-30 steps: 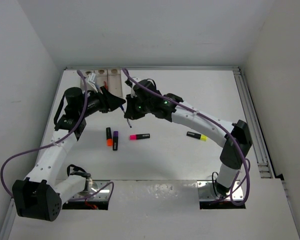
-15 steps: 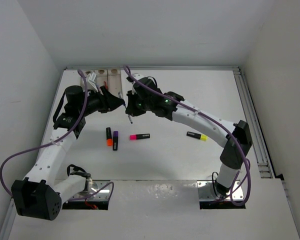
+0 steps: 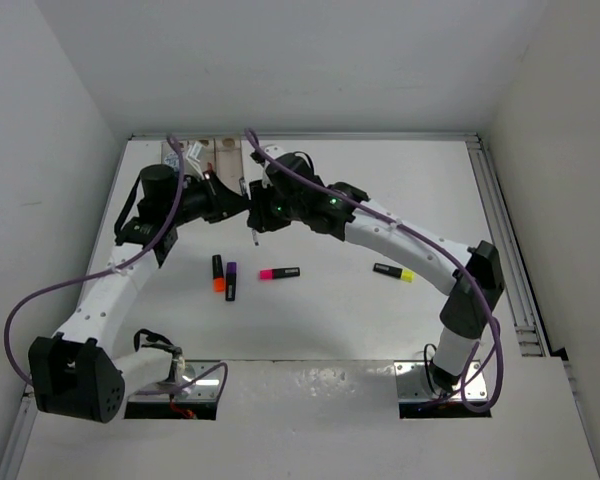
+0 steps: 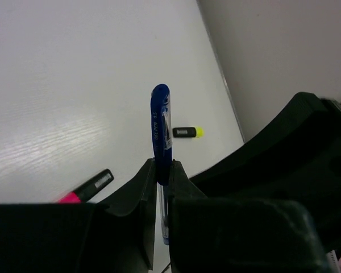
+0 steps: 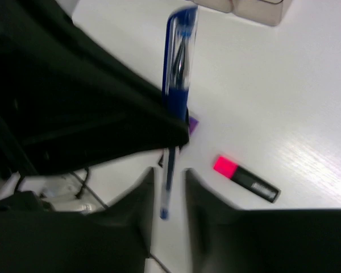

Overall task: Sort the stationery into containers
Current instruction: Pick up the pen from the center of the board, then place the pen in the storage box.

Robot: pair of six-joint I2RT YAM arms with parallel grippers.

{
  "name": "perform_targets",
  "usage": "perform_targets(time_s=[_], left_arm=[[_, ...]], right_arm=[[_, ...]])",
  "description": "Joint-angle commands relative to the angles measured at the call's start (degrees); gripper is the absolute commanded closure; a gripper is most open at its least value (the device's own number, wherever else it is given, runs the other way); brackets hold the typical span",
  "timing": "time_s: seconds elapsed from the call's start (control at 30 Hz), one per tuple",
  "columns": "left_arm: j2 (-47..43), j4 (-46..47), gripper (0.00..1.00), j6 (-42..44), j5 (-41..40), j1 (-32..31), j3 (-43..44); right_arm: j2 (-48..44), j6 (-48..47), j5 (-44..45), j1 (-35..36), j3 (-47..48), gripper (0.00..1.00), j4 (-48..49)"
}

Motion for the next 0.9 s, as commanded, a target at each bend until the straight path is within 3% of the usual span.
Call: perform_targets(time_s=[0.0,0.07,0.1,0.2,0.33,0.4,0.53,0.73,0.8,0.87], left_arm=[[2.3,-0.8,1.00,2.5,-2.3,2.4,6.1],[7.3,-8.7,1.00,11.6,-9.3,4.2,15.7],[10.1,-15.2,1.00,18.8,-11.8,4.6,19.8],[22.4,-24.6,1.00,27.1,-20.6,6.7,35.3],[39.9,-30.7,1.00,30.5,-26.1,8.0,53.1],[48.2,-32.8,1.00,31.4,-28.3,9.6,58.9],[55.6,-33.1,1.00,33.7,-35.7,9.2,64.8],[61.2,-31.9,0.98,34.3,-38.2,9.9,66.6],[62.7,-31.7,0.93,34.9,-37.8,10.1,67.3],[63.7,-31.9,0.77,35.9,-34.8,10.2,67.6]], right_arm=[[-3.3,-3.3,2.6,0.1,0.9,0.67,1.0],[-6.2,-5.8,2.6,-2.9,-3.1,0.43,0.9],[-7.1,-7.3,1.6,-6.3,-4.8,0.41,0.9],[-11.8,-11.7,-5.3,-16.0,-12.5,0.40,0.5],[-17.8,-18.7,-16.5,-30.7,-22.5,0.41,-1.2],[-19.4,-21.6,-15.3,-34.1,-24.6,0.43,-2.1],[-20.8,-29.5,-12.4,-40.4,-28.2,0.47,-5.0],[-19.3,-41.0,-13.5,-42.5,-32.0,0.48,-5.7],[-17.2,-43.0,-14.0,-42.6,-32.9,0.47,-6.3],[-15.7,-45.4,-14.1,-42.6,-34.0,0.47,-6.4]])
